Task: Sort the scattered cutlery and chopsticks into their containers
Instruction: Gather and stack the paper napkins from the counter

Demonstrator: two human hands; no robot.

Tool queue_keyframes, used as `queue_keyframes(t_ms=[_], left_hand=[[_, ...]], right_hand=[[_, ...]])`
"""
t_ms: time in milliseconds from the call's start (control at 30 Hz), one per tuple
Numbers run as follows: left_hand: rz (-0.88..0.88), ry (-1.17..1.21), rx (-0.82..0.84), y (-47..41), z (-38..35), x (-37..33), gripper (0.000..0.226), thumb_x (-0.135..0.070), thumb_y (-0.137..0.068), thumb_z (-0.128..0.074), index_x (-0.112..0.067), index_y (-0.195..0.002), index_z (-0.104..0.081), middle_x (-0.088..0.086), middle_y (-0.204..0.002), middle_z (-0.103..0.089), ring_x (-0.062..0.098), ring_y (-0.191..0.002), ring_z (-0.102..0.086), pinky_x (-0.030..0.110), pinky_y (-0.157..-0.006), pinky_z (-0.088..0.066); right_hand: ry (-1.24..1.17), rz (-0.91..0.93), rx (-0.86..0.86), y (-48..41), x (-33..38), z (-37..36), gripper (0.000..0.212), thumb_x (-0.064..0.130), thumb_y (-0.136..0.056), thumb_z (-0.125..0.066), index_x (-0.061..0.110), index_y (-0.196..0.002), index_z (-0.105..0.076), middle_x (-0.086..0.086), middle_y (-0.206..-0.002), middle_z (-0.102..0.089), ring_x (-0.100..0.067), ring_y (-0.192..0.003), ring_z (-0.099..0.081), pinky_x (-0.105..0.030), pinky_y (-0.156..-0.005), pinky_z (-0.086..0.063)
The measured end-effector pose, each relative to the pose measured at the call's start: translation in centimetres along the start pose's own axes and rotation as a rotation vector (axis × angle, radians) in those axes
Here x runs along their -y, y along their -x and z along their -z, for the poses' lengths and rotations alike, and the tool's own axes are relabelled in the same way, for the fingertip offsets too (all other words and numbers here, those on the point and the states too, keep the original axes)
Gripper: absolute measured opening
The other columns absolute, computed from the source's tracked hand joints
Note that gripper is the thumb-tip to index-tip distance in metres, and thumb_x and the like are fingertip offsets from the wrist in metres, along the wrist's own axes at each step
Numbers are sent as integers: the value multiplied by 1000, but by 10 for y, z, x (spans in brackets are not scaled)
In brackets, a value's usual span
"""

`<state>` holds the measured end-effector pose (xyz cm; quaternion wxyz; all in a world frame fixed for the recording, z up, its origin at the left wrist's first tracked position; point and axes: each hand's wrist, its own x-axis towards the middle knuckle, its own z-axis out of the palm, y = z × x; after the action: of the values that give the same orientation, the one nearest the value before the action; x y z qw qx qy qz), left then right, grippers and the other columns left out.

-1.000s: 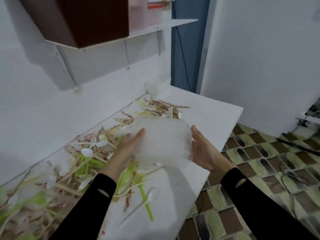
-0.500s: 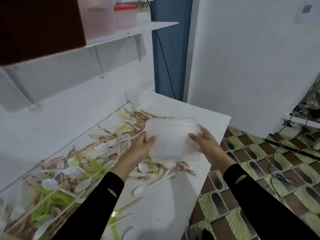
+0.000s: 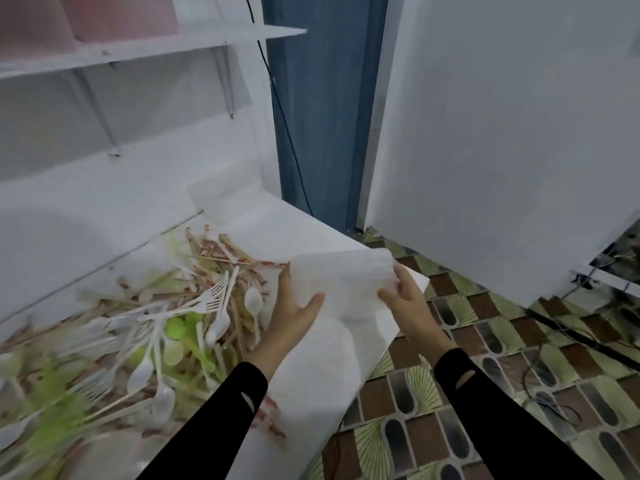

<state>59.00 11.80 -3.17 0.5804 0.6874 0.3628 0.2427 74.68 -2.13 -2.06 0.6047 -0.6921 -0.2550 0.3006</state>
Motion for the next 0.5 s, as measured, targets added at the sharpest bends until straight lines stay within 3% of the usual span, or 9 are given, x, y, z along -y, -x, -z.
queue_keyframes(t_ms=[100,200,267,367,433,500], left_hand=[[-12,30,-12,-4,-6,1,88,-1,-85,-65,-53,-141,-21,-8,-149,-31,13,-136,-36,35,-115,-33],[52,102,-26,-2,-12,7,89,8,-86,-59,-49,-140,-17,-7,-139,-39,3,-124,-46,28,-103,-41],[110,150,-3,-1,-14,10,86,9,-88,-56,-45,-142,-17,-14,-133,-40,-11,-111,-48,24,-95,-40],[153,220,-46,-6,-18,15,86,10,-88,-54,-34,-152,-17,-11,-150,-31,4,-130,-40,27,-102,-35],[157,213,-88,-7,-19,15,91,10,-88,-53,-34,-155,-12,-15,-155,-22,0,-136,-29,22,-103,-31],[133,218,-15,-6,-19,18,96,12,-86,-52,-40,-155,-9,-13,-153,-34,4,-134,-39,15,-95,-39]], right_hand=[[73,-7,54,-11,-11,2,66,3,-90,-53,37,-144,-37,8,-137,-51,-13,-126,-51,-38,-104,-47],[100,-37,118,-12,-29,5,69,5,-93,-51,36,-149,-26,10,-141,-46,-7,-127,-47,-45,-110,-42],[112,-54,145,-11,-33,6,73,5,-97,-48,42,-151,-16,15,-145,-39,4,-124,-45,-39,-112,-40],[94,-55,115,-16,-30,3,79,5,-99,-45,49,-151,-5,20,-151,-23,-5,-132,-39,-30,-112,-33],[93,-23,86,-19,-28,-1,77,4,-99,-41,47,-152,-6,23,-150,-20,-5,-134,-32,-28,-111,-31],[66,-18,85,-21,-25,-6,74,4,-99,-37,44,-153,-6,20,-147,-25,-3,-124,-41,-24,-103,-36]])
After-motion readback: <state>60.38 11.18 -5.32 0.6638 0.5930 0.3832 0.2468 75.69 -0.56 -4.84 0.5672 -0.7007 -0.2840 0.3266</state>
